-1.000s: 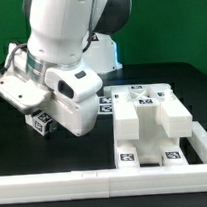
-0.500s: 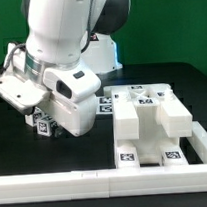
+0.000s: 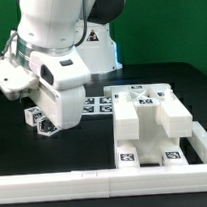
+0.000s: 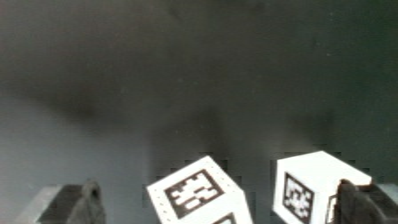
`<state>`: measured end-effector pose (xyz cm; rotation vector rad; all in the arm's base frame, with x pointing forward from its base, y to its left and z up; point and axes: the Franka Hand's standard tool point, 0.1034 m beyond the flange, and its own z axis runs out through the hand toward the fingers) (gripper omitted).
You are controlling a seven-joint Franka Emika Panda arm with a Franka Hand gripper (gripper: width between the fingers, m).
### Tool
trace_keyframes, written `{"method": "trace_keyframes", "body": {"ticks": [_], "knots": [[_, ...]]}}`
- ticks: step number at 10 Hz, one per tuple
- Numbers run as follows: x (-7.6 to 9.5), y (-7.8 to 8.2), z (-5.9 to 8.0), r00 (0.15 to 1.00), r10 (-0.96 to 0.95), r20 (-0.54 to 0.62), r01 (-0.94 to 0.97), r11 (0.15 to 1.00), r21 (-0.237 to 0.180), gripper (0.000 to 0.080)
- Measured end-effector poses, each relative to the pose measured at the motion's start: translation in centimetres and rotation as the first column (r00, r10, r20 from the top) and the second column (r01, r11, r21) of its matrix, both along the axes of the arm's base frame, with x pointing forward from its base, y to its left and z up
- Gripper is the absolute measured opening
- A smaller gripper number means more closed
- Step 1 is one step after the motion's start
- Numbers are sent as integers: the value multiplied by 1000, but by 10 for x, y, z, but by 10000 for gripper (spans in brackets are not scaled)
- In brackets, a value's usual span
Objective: Assemble chair
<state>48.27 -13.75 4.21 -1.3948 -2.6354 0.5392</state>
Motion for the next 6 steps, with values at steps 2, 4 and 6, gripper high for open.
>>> {"method": "trace_keyframes", "body": {"ticks": [2,4,6], "knots": [[-2,1,0,980,-188,71,191,981,-39,649],[-2,1,-1,948,-300,109,307,950,-62,649],[3,2,4,802,-562,201,589,800,-113,649]]}}
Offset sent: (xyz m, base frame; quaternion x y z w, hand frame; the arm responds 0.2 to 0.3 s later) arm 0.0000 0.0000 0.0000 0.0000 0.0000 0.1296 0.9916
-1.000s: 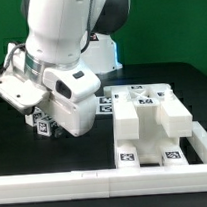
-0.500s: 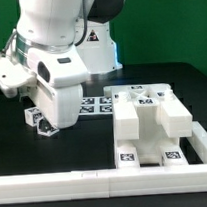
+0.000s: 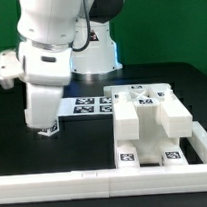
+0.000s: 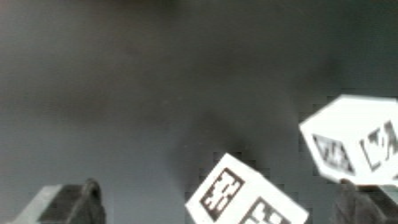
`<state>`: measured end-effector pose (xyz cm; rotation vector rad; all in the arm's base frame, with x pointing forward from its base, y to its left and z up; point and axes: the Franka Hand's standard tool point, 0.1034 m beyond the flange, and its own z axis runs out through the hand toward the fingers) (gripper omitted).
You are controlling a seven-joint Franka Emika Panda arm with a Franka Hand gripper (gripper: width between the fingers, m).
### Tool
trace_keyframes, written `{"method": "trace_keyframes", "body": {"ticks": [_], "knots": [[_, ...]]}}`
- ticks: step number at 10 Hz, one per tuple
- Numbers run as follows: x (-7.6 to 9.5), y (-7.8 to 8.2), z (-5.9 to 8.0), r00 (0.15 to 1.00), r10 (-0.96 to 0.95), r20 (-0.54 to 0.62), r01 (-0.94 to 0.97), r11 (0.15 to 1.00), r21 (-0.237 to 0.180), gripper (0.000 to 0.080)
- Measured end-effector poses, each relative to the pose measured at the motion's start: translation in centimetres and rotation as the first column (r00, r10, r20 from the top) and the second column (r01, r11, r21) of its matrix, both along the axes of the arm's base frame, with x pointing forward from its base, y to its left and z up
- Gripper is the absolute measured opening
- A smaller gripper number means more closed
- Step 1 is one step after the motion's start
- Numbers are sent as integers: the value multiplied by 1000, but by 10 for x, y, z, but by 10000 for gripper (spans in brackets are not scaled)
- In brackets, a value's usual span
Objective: Assemble chair
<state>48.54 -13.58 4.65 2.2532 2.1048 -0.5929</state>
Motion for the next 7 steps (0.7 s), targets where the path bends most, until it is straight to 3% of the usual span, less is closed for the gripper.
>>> {"method": "trace_keyframes", "body": {"ticks": [3,7], "knots": [[9,1,0,934,-338,119,349,933,-87,649],[8,8,-3,822,-533,201,560,821,-111,649]]}}
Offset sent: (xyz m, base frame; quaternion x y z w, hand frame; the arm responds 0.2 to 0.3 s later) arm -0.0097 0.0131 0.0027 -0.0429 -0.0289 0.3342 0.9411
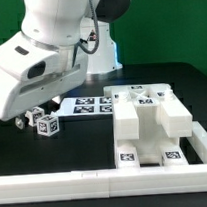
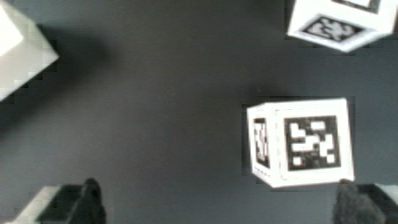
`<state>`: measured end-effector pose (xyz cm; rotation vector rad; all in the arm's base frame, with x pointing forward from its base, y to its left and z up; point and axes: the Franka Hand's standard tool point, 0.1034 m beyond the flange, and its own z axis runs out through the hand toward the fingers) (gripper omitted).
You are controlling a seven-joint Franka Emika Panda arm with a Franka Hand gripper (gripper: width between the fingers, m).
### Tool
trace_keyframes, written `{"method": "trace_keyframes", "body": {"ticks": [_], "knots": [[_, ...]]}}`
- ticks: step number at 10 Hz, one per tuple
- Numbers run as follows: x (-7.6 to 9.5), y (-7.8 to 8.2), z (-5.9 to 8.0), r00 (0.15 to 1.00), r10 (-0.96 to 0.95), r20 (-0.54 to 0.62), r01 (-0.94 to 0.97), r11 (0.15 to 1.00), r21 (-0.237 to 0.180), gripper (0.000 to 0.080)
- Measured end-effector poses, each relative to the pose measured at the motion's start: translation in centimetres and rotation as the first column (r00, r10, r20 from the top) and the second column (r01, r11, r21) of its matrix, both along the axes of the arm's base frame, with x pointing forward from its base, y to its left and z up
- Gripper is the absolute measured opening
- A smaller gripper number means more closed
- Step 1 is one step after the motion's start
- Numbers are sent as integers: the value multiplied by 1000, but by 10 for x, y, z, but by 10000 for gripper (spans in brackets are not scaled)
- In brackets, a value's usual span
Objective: Assemble chair
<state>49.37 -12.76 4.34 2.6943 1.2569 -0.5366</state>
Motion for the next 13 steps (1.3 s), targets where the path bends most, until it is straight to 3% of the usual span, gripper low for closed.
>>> {"method": "trace_keyframes", "body": {"ticks": [2,3,4,6,9,10,13], "knots": [[-1,1,-2,974,-223,46,224,974,-35,649],[0,2,-4,933,-353,64,357,933,-52,649],[1,2,-4,842,-537,55,539,839,-77,649],[3,-4,-8,726,-681,90,687,722,-83,649],[4,2,-9,612,-779,135,791,604,-102,649],[3,-1,-11,465,-875,133,885,456,-99,649],[-3,-11,-11,206,-974,95,976,197,-96,649]]}}
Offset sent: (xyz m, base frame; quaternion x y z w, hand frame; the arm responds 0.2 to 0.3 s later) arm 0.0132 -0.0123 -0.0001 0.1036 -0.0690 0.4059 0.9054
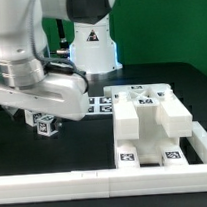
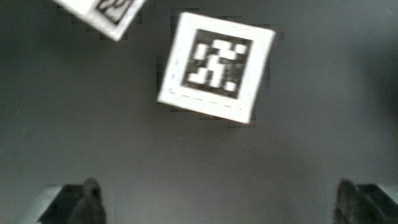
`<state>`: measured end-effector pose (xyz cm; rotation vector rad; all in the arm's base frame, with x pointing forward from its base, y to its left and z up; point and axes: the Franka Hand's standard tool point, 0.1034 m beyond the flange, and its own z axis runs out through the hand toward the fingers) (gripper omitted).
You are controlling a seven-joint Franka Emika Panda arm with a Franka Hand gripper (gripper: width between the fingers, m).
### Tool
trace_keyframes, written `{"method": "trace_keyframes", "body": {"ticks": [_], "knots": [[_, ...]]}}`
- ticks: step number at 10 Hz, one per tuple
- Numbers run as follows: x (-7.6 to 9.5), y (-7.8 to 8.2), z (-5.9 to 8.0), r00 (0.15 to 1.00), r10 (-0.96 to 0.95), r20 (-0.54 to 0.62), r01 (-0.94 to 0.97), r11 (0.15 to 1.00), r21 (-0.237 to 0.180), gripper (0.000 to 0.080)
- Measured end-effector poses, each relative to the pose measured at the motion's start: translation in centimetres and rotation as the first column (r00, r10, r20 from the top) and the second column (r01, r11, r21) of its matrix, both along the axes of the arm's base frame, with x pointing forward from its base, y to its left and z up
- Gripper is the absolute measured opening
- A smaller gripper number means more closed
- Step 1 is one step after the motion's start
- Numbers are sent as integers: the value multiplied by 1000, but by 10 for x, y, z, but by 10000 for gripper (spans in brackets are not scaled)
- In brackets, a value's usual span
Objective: Assemble chair
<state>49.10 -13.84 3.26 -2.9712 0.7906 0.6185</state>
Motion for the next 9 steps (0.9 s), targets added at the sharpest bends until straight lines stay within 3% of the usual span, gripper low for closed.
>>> {"method": "trace_keyframes", "body": {"ticks": [3,6,9], "knots": [[-6,1,0,999,-9,-46,10,1000,21,649],[-19,5,5,946,-117,-304,179,966,186,649],[-25,4,4,877,-90,-472,226,944,240,649]]}}
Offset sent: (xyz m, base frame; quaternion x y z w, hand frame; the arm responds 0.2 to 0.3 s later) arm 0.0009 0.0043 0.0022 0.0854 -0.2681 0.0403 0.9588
